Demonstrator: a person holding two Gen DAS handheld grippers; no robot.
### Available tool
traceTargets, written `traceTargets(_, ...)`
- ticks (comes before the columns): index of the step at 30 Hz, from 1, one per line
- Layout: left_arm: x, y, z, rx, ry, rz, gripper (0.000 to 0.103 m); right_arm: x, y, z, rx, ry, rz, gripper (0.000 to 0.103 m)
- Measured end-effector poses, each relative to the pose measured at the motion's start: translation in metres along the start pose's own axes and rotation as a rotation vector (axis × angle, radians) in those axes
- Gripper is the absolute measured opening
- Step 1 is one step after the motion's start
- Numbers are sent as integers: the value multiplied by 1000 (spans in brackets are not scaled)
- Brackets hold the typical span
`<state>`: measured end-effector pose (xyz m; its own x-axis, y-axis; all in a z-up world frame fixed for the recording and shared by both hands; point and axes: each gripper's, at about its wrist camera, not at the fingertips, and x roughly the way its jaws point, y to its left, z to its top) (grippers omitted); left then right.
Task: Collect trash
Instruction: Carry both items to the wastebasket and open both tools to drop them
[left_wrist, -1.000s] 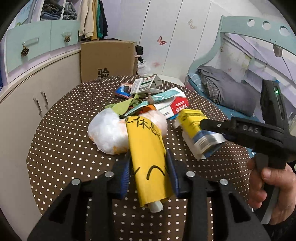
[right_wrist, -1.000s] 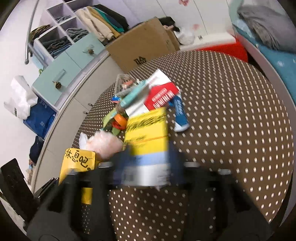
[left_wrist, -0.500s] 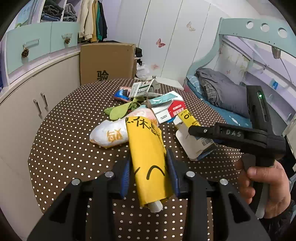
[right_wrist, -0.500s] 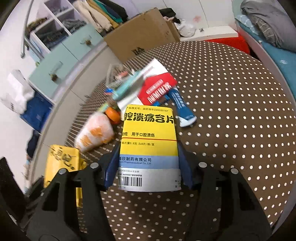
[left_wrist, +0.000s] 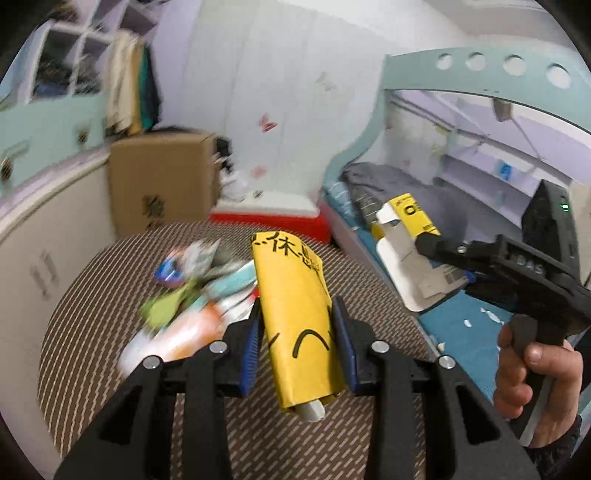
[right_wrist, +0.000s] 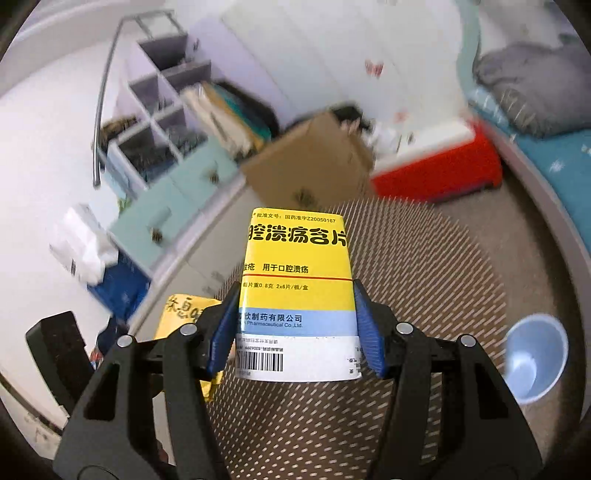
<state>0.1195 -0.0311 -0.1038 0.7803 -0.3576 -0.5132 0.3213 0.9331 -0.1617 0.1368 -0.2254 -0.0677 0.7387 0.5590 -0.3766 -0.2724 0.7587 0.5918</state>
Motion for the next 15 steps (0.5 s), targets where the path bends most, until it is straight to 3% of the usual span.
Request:
traceTargets(5,45,-62,38,81,8,-122,35,-47,-48,32,44,-122,-116,57)
traceTargets(11,139,-137,55,143,187,-264,36,-75,-143,44,199,-152,-284,57)
traceTargets(15,207,-193,42,214,313,-273,36,-79,-210,33,311,-122,-379,58)
